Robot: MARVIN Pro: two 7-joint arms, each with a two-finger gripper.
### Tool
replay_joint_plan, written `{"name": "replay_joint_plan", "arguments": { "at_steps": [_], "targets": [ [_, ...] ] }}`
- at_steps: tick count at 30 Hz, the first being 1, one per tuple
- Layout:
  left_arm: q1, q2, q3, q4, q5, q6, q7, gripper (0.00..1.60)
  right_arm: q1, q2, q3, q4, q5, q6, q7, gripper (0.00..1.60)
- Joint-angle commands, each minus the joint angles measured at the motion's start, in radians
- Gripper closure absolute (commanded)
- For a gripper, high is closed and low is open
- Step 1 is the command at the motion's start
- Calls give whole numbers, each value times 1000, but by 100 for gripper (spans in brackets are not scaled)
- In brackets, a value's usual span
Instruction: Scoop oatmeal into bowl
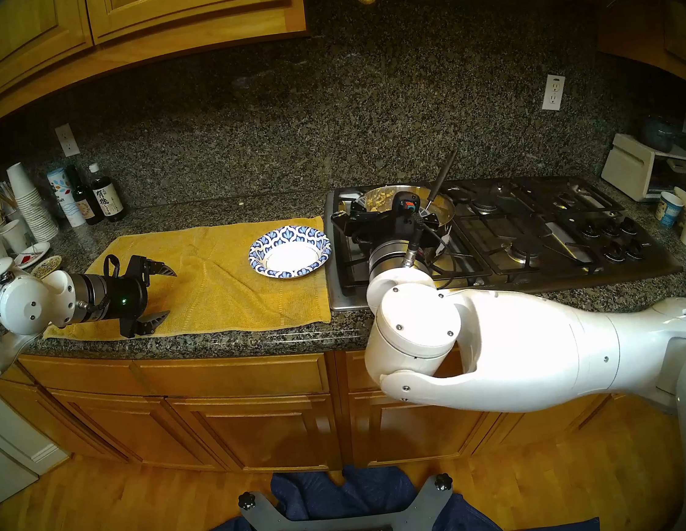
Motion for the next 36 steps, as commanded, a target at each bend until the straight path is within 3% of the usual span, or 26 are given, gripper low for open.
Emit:
{"name": "replay_joint_plan", "arguments": {
  "at_steps": [1,18,36],
  "targets": [
    [-1,0,-1,0,1,0,1,0,58,63,47,-8,1,15,31,0],
    [-1,1,1,0,1,0,-1,0,98,157,93,200,98,15,242,0],
    [-3,1,2,0,1,-1,0,0,100,122,85,359,171,-5,398,0]
  ]
}}
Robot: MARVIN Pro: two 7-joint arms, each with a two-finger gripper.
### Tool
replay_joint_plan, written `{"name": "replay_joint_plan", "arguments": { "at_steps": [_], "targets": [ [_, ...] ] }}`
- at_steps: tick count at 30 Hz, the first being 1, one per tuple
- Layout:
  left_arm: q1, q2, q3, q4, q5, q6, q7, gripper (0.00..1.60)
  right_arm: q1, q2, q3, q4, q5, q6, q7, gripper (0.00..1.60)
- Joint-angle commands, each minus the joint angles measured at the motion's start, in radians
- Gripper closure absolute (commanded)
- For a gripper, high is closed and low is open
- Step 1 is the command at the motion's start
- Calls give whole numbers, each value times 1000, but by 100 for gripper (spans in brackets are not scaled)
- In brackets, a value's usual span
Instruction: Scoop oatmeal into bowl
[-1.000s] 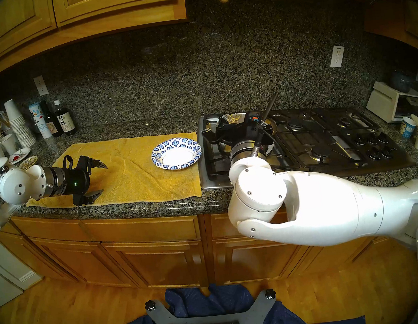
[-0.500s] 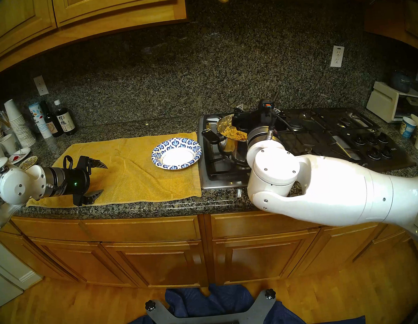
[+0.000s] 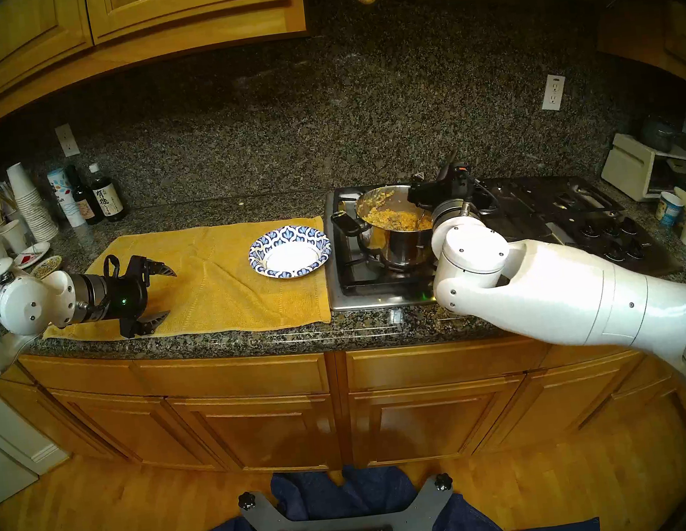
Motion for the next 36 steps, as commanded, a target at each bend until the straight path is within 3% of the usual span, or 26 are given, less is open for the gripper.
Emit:
{"name": "replay_joint_plan", "arguments": {
  "at_steps": [1,21,36],
  "targets": [
    [-3,-1,-1,1,1,0,4,0,31,-13,17,32,2,3,41,0],
    [-2,0,0,0,1,0,1,0,111,59,67,26,119,129,122,0],
    [-3,0,0,0,1,-1,1,0,127,27,66,110,164,177,216,0]
  ]
}}
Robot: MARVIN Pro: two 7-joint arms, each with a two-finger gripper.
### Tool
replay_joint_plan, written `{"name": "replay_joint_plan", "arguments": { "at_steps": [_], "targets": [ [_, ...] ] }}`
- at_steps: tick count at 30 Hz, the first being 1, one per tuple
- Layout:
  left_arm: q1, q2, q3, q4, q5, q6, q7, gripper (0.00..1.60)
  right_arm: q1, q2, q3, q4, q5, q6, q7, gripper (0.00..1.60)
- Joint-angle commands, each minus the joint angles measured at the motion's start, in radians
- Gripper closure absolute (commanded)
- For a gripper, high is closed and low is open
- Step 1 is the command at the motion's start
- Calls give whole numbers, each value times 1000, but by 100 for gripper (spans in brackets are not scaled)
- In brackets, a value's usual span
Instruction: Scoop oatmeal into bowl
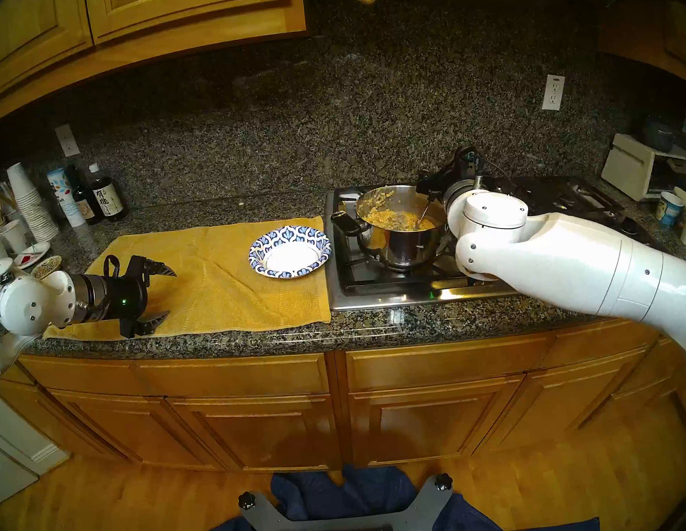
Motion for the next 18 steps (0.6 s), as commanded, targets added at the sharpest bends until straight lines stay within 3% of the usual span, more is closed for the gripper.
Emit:
{"name": "replay_joint_plan", "arguments": {
  "at_steps": [1,18],
  "targets": [
    [-2,-1,-1,1,1,-1,3,0,55,-23,33,50,-10,5,35,0],
    [-3,-1,-1,1,1,-1,3,0,74,-68,36,111,-12,19,97,0]
  ]
}}
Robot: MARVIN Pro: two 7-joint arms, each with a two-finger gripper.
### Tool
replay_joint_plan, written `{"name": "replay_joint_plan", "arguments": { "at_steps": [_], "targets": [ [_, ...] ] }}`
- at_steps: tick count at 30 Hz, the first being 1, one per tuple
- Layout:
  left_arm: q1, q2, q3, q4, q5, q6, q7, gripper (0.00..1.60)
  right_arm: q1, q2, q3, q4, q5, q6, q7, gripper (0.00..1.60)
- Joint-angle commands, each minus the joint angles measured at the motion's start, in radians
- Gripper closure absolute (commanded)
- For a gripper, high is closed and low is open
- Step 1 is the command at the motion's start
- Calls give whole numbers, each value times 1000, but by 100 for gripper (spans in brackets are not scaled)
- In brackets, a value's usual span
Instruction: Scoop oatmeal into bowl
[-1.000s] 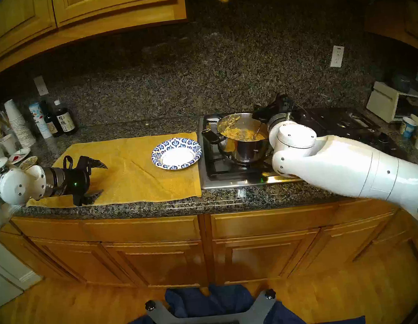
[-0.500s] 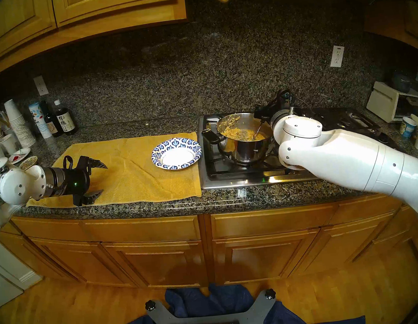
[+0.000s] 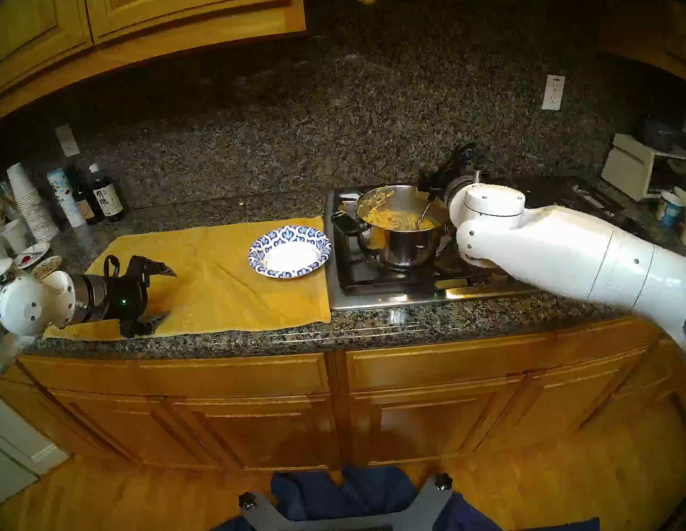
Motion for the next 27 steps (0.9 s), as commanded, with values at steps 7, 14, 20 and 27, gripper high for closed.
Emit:
{"name": "replay_joint_plan", "arguments": {
  "at_steps": [7,14,20,27],
  "targets": [
    [-3,-1,-1,1,1,0,3,0,52,-8,30,6,-17,-5,23,0],
    [-3,-1,-1,1,1,0,3,0,51,3,29,-1,-21,-11,16,0],
    [-3,-1,-1,1,1,0,3,0,53,11,30,-8,-23,-11,13,0],
    [-3,-2,-1,1,1,0,3,0,48,27,29,-25,-22,-14,4,28]
  ]
}}
